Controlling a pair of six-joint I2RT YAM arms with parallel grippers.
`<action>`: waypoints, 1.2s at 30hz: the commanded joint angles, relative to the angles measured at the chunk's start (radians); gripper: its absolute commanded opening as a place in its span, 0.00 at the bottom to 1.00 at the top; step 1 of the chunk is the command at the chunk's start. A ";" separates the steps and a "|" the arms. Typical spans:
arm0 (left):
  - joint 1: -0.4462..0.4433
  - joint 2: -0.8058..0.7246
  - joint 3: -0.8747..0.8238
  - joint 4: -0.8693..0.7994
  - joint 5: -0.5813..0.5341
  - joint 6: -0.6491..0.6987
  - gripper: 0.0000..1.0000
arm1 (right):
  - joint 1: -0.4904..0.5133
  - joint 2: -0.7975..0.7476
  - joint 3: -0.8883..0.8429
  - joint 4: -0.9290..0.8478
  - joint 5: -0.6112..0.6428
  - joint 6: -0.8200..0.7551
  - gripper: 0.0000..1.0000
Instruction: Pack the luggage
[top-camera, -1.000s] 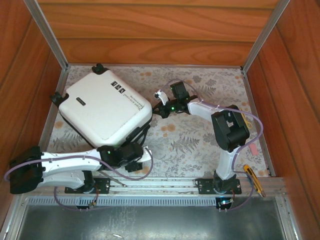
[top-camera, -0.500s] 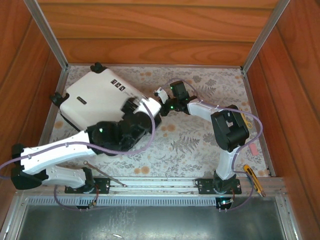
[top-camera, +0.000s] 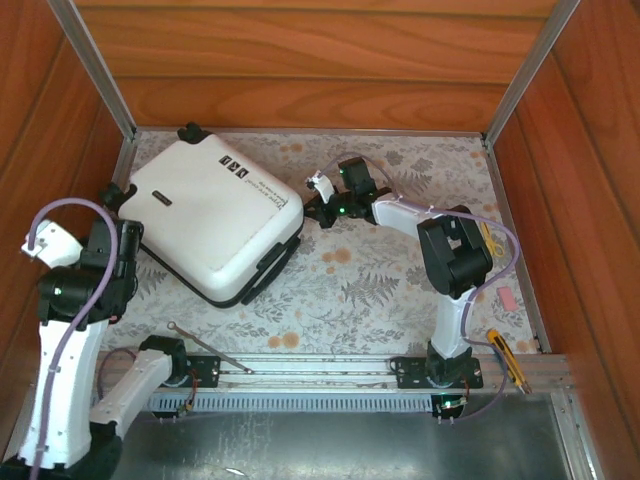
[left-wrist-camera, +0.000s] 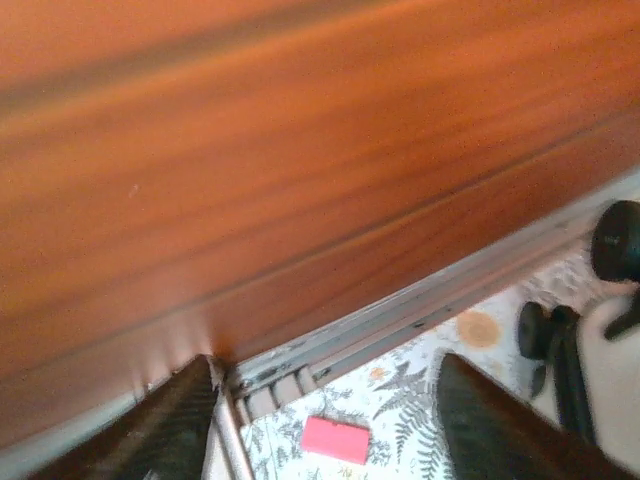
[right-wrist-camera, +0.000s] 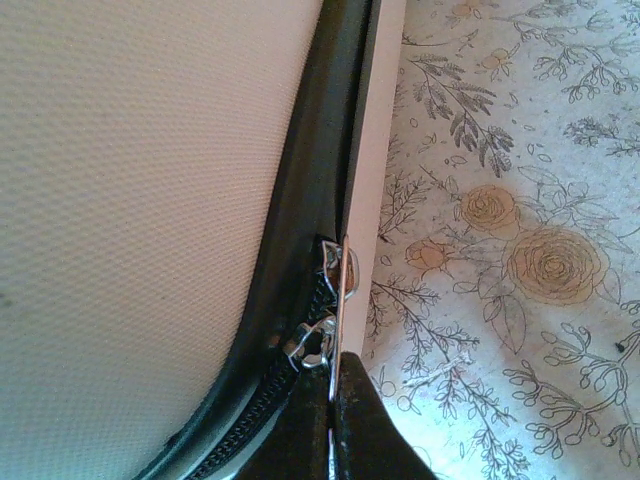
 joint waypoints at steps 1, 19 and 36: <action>0.216 0.059 -0.143 0.174 0.167 0.142 0.37 | -0.005 0.004 0.048 0.043 -0.025 -0.038 0.00; 0.356 0.836 0.007 0.863 1.038 0.401 0.67 | -0.005 0.049 0.095 -0.008 -0.042 -0.127 0.00; 0.208 1.189 0.578 0.862 0.933 0.588 0.70 | -0.043 0.040 0.166 -0.142 0.052 -0.236 0.00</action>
